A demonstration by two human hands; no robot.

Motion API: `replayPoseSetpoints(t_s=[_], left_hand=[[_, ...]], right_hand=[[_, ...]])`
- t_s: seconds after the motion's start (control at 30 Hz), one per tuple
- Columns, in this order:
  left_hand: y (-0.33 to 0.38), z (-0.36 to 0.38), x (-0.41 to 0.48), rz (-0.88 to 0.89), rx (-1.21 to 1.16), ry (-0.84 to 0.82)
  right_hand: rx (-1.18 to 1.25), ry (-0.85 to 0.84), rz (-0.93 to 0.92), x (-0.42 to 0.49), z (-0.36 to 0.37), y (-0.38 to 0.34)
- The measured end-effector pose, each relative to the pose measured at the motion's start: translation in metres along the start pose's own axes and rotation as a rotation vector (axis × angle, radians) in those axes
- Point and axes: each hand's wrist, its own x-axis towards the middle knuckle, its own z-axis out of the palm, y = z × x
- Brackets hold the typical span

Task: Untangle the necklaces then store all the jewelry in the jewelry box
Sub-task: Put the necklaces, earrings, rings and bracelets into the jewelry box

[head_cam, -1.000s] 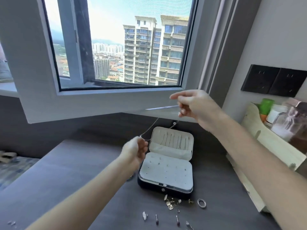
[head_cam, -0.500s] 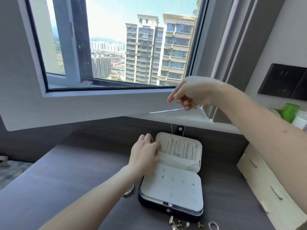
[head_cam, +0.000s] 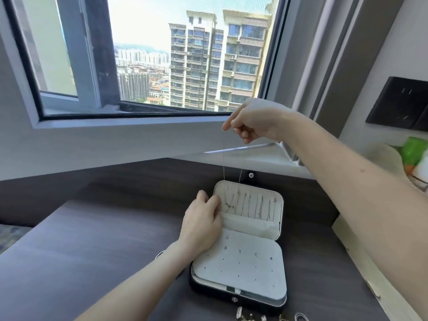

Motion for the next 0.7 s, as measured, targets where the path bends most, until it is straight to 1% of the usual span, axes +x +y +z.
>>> replayPoseSetpoints(t_s=[0.17, 0.43, 0.7], left_hand=[[0.000, -0.002, -0.003, 0.074, -0.177, 0.075], [-0.003, -0.003, -0.007, 0.094, -0.282, 0.137], [-0.004, -0.003, -0.007, 0.068, -0.325, 0.150]], right_hand=[[0.019, 0.020, -0.024, 0.002, 0.000, -0.004], [0.070, 0.029, -0.082, -0.009, 0.005, -0.009], [0.016, 0.010, -0.081, -0.014, 0.018, -0.001]])
